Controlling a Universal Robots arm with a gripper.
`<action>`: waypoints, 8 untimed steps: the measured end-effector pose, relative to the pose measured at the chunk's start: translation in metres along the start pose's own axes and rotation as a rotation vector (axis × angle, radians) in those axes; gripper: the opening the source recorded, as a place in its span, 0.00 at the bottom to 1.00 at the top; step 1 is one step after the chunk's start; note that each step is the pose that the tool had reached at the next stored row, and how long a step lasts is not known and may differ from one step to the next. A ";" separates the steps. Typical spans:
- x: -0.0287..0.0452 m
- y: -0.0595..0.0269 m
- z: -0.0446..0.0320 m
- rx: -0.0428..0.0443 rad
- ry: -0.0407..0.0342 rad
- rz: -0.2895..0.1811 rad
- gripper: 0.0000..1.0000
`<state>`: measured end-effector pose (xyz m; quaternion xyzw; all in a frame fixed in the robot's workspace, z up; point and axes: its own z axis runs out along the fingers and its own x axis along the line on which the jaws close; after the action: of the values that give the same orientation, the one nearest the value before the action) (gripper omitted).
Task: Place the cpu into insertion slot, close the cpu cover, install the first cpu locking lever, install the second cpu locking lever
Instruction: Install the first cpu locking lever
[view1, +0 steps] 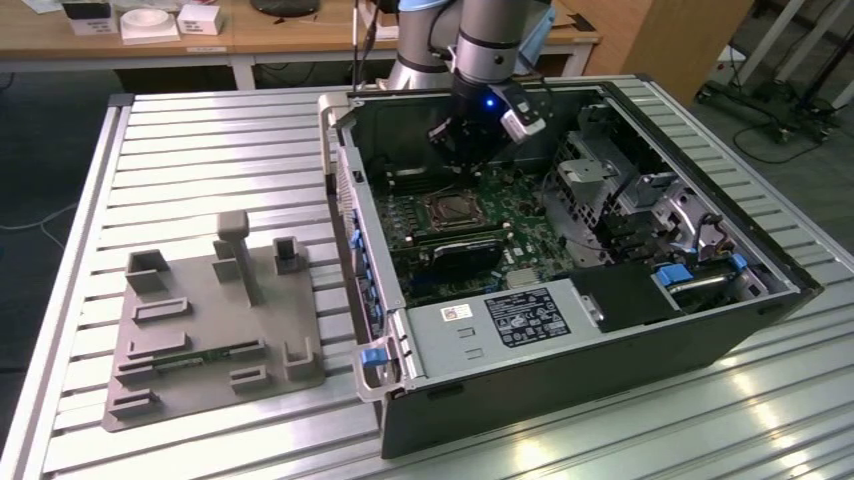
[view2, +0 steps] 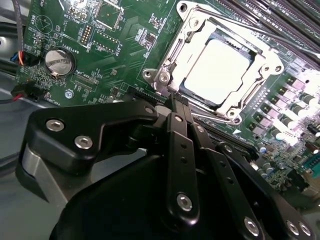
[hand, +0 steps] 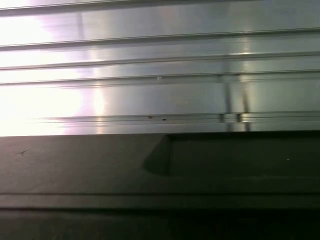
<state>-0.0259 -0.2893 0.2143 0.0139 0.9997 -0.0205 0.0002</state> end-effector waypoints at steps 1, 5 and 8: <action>0.0001 0.0000 -0.0011 0.0000 0.0000 0.000 0.10; 0.0023 -0.0001 -0.0038 -0.0001 -0.0001 0.000 0.10; 0.0054 -0.0002 -0.0047 0.0001 0.0001 0.000 0.10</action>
<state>-0.0313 -0.2892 0.2190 0.0138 0.9997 -0.0205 0.0002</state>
